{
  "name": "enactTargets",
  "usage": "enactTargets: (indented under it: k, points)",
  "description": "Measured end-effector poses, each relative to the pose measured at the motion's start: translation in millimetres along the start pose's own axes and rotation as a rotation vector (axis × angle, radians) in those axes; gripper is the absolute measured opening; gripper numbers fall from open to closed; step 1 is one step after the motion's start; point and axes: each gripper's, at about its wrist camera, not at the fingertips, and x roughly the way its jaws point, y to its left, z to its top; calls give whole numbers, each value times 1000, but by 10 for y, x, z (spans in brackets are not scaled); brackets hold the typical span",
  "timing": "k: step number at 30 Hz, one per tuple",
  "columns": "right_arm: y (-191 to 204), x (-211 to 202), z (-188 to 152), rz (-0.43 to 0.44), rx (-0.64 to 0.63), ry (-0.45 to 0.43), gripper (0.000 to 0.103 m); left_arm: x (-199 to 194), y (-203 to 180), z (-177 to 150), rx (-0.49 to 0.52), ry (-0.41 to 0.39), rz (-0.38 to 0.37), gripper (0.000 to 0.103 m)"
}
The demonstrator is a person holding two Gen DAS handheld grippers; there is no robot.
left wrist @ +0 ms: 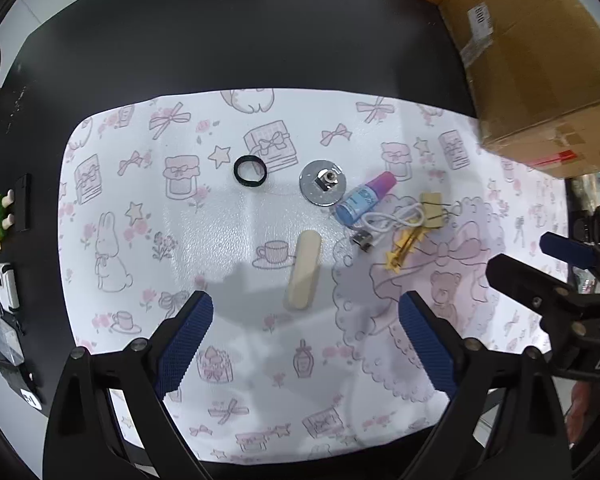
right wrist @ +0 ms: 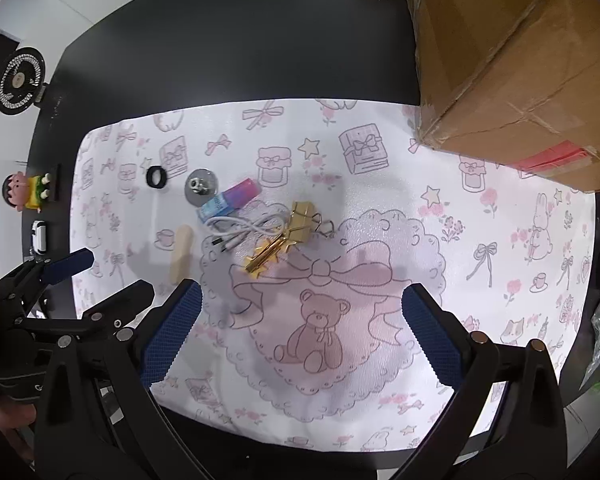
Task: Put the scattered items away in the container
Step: 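Grasp the cream stick with the left tool while the right grasps the gold binder clip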
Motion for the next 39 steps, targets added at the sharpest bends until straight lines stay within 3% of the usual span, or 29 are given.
enactTargets:
  k: [9, 14, 19, 22, 28, 30, 33, 35, 36, 37, 38, 39]
  points:
    - [-127, 453, 125, 42, 50, 43, 95, 401, -37, 96, 13, 72, 24, 93]
    - [-177, 599, 160, 63, 65, 67, 90, 545, -58, 115, 4, 109, 40, 78]
    - [-233, 648, 210, 80, 71, 60, 88, 625, -40, 116, -5, 125, 51, 77]
    - [-255, 680, 240, 93, 75, 56, 85, 665, -31, 114, -4, 130, 58, 70]
    - [-234, 744, 293, 103, 55, 53, 82, 673, -41, 96, 0, 130, 89, 66]
    - [-218, 736, 312, 96, 47, 47, 75, 668, -34, 83, 0, 130, 116, 56]
    - [-204, 718, 337, 70, 33, 44, 58, 657, -11, 60, 1, 129, 150, 45]
    - [-202, 714, 348, 68, 27, 50, 36, 646, 23, 47, -12, 125, 153, 42]
    - [-204, 717, 350, 78, 27, 54, 33, 639, 37, 40, -18, 124, 154, 37]
    - [-206, 719, 352, 86, 28, 57, 33, 629, 55, 34, -22, 121, 154, 33]
    - [-206, 718, 352, 95, 31, 57, 28, 622, 72, 28, -25, 120, 151, 19]
    - [-204, 711, 354, 116, 33, 56, 19, 618, 88, 21, -27, 122, 145, 16]
